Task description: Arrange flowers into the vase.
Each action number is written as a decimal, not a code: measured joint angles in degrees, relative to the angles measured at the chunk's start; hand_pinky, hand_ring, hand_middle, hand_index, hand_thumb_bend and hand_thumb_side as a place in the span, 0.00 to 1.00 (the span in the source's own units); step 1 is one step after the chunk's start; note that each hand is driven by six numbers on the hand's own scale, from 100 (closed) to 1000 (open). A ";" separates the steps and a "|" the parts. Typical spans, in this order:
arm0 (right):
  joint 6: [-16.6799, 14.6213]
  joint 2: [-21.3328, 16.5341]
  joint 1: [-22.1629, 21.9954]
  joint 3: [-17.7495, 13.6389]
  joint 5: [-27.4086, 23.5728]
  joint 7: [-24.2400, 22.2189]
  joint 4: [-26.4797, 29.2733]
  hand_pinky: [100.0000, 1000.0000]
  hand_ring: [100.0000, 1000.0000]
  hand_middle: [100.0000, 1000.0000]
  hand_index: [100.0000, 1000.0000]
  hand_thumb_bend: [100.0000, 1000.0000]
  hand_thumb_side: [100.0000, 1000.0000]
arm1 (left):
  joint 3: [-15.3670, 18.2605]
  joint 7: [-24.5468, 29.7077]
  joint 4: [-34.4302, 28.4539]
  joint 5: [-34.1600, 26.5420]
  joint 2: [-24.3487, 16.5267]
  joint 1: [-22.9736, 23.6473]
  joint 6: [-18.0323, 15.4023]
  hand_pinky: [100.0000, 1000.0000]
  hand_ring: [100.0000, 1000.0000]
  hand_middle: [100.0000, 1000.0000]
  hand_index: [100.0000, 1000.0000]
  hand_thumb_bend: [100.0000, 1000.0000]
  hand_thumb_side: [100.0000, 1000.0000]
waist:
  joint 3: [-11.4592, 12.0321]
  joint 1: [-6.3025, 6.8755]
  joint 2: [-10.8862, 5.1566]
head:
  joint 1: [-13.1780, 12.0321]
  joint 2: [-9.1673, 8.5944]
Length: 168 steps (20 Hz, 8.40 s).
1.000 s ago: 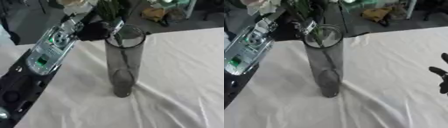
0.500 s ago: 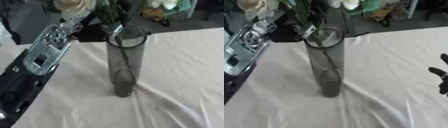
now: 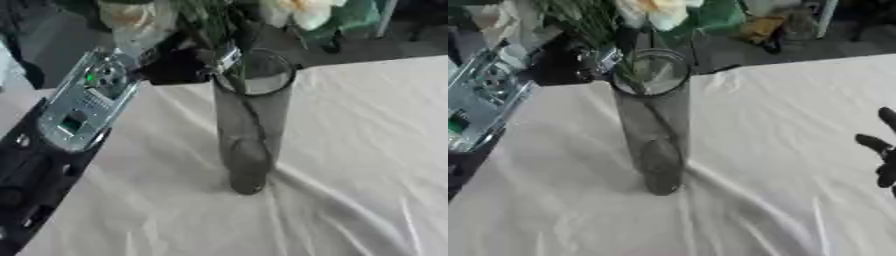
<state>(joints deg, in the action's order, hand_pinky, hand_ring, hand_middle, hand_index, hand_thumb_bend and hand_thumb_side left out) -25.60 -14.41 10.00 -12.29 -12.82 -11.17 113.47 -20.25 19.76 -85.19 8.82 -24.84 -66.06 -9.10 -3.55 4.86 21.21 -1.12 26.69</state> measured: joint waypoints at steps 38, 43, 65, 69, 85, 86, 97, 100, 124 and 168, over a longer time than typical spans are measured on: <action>0.12 -0.02 -0.52 -0.03 -0.50 0.14 0.00 0.79 0.98 0.23 0.44 0.00 1.00 | 1.74 16.24 -1.13 -1.26 -2.06 0.26 3.84 0.89 0.91 0.86 1.00 0.06 1.00 | 0.21 0.00 -0.02 | 0.01 0.05; 0.16 -0.08 -0.74 -0.03 -0.53 0.11 0.00 0.79 0.98 0.23 0.44 0.00 1.00 | 1.81 18.25 -1.22 -0.63 -2.42 0.25 4.01 0.91 0.92 0.87 1.00 0.00 1.00 | 0.41 0.00 -0.06 | -0.01 0.31; 0.46 -0.49 -0.63 -0.02 -0.93 0.05 0.00 0.80 0.98 0.23 0.44 0.00 1.00 | 2.84 18.11 -0.34 -1.27 -2.80 -0.18 3.78 0.97 0.94 0.90 1.00 0.00 1.00 | 0.25 0.00 -0.31 | -0.39 0.44; 0.55 -0.49 -0.59 0.04 -0.93 -0.06 0.00 0.80 0.99 0.23 0.44 0.00 1.00 | 2.86 17.89 1.16 -2.25 -2.58 -1.45 3.85 0.99 0.96 0.92 1.00 0.00 1.00 | 0.01 0.26 -0.31 | -0.69 0.44; 1.16 -1.06 -0.35 0.37 -0.93 -0.66 0.00 0.80 0.99 0.23 0.44 0.00 1.00 | 5.37 21.68 9.11 3.14 -0.73 -6.19 0.85 0.95 0.94 0.87 1.00 0.00 1.00 | -1.07 1.76 -0.31 | -2.07 0.42; 1.19 -1.10 -0.34 0.42 -0.93 -0.68 0.00 0.80 0.99 0.23 0.44 0.00 1.00 | 5.37 21.59 9.21 3.26 -0.73 -6.20 0.88 0.95 0.93 0.87 1.00 0.00 1.00 | -1.12 1.94 -0.31 | -2.08 0.41; 2.41 -1.63 0.08 0.70 -0.93 -0.91 0.00 0.80 1.00 0.23 0.44 0.00 1.00 | 5.37 21.10 10.02 4.44 -0.88 -6.67 1.64 0.97 0.95 0.87 1.00 0.00 1.00 | -1.55 3.06 -0.73 | -2.35 0.38; 2.66 -1.95 0.09 0.71 -0.94 -0.93 0.00 0.80 1.00 0.23 0.44 0.00 1.00 | 5.38 21.14 10.21 3.83 -0.93 -6.83 1.96 0.97 0.95 0.88 1.00 0.00 1.00 | -1.79 3.35 -0.80 | -2.45 0.37; 4.59 -2.59 0.62 1.37 -1.11 -1.06 0.00 0.80 1.00 0.23 0.44 0.00 1.00 | 7.42 29.01 12.66 -5.49 -1.91 -7.13 3.59 0.95 0.95 0.88 1.00 0.00 1.00 | -2.07 5.09 -1.83 | -3.04 0.48; 6.13 -3.05 1.11 2.08 -0.89 -1.48 0.00 0.81 1.00 0.23 0.44 0.00 1.00 | 7.16 28.97 11.25 0.67 -4.35 -7.99 1.49 1.00 0.99 0.92 1.00 0.00 1.00 | -2.17 6.35 -2.17 | -2.93 1.07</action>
<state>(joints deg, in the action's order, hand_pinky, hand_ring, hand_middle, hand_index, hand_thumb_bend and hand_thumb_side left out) -19.46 -17.47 11.11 -10.21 -13.71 -12.64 113.47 -13.09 48.73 -73.94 9.50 -29.19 -74.05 -7.61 -5.73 11.21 19.04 -4.06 27.76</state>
